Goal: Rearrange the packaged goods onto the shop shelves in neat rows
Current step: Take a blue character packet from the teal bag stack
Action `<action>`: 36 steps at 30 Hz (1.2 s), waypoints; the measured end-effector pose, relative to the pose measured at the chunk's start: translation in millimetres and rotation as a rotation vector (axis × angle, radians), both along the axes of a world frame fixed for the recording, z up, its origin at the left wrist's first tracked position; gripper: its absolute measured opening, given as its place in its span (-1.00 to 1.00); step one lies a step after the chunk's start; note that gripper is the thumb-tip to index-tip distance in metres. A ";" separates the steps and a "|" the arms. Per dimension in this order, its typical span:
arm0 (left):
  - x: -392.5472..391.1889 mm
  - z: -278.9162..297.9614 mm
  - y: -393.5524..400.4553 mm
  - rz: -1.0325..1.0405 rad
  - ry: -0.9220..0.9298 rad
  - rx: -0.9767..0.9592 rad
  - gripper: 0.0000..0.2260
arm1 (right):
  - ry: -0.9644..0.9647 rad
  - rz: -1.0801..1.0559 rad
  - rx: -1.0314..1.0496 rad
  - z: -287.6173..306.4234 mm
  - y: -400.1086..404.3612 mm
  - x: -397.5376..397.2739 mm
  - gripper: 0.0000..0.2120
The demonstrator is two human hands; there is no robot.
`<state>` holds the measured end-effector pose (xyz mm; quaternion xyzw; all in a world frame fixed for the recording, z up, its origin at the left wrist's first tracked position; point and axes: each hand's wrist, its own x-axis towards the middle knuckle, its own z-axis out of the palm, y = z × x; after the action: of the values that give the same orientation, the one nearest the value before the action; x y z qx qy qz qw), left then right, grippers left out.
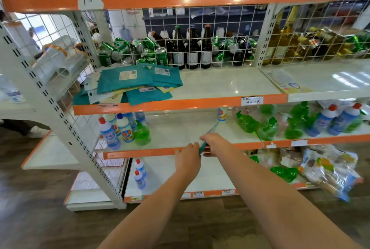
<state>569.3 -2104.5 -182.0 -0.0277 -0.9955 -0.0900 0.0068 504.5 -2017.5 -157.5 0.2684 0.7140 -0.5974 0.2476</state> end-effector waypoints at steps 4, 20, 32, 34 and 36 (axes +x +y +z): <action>4.0 2.0 5.4 -0.078 -0.001 -0.049 -0.68 | 0.053 -0.085 0.037 -4.6 6.1 -2.9 -0.78; -37.8 14.3 -3.3 -0.112 0.066 -0.147 -0.67 | 0.259 -0.357 -0.328 -5.7 127.6 18.9 -0.94; -57.7 21.6 17.5 -0.335 -0.097 -0.240 -0.62 | 0.297 -0.555 -0.343 -10.5 172.9 57.9 -0.88; -62.0 25.9 30.5 -0.390 -0.101 -0.253 -0.61 | 0.321 -0.614 -0.337 -7.6 184.2 66.7 -0.86; -65.0 28.5 45.7 -0.442 -0.102 -0.248 -0.60 | 0.340 -0.668 -0.328 -4.6 197.4 76.8 -0.84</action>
<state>504.3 -2058.7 -153.6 -0.2409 -0.9677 0.0323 -0.0665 581.3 -1820.0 -162.1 0.3400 0.5135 -0.7867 -0.0423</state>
